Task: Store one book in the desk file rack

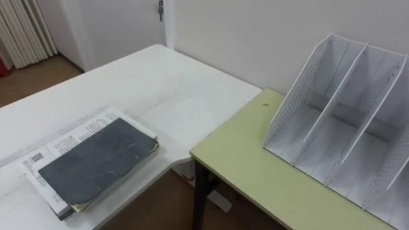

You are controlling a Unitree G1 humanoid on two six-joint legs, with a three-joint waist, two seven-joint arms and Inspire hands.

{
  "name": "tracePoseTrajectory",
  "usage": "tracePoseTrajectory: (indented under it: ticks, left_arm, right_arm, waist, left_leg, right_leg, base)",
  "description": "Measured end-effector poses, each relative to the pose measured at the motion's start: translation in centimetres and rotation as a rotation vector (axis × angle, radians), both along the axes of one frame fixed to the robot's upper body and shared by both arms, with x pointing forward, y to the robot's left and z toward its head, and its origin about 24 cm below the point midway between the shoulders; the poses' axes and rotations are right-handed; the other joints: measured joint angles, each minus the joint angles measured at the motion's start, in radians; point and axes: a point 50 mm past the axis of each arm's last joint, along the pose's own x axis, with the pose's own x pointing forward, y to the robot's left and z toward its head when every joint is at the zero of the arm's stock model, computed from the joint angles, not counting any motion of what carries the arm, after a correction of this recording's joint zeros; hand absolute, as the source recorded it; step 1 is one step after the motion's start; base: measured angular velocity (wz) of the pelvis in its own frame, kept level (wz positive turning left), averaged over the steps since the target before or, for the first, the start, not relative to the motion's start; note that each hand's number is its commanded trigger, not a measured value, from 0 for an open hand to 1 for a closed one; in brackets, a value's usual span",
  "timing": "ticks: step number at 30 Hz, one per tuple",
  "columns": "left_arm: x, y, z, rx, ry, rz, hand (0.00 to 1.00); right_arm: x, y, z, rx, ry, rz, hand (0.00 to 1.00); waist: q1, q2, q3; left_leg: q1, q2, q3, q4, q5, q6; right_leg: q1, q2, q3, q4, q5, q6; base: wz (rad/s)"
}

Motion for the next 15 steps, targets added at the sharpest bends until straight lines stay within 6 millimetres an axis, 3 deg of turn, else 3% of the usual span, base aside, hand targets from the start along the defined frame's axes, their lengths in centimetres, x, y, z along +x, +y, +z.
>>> tracePoseTrajectory:
  ticks: [7, 15]
  left_arm:
    - [2.5, -0.5, 0.4, 0.096, -0.037, -0.259, 0.0]
    - [5.3, -2.8, 0.9, 0.189, -0.089, -0.633, 0.0]
  right_arm:
    - [0.2, 0.1, 0.0, -0.006, -0.007, 0.023, 0.0]
    - [1.7, 0.6, 0.1, -0.019, -0.035, 0.102, 0.0]
  waist:
    - [-0.009, 0.0, 0.0002]
    - [-0.056, 0.001, 0.0012]
  left_leg:
    - [0.0, 0.0, 0.0, 0.001, 0.0, 0.0]
    - [0.001, 0.001, 0.0, 0.003, 0.0, 0.0]
  right_leg:
    - [-0.002, 0.001, 0.006, -0.001, 0.003, 0.0]
    - [0.001, 0.002, 0.005, -0.001, 0.004, -0.001]
  base:
    - [-0.01]
    - [0.0]
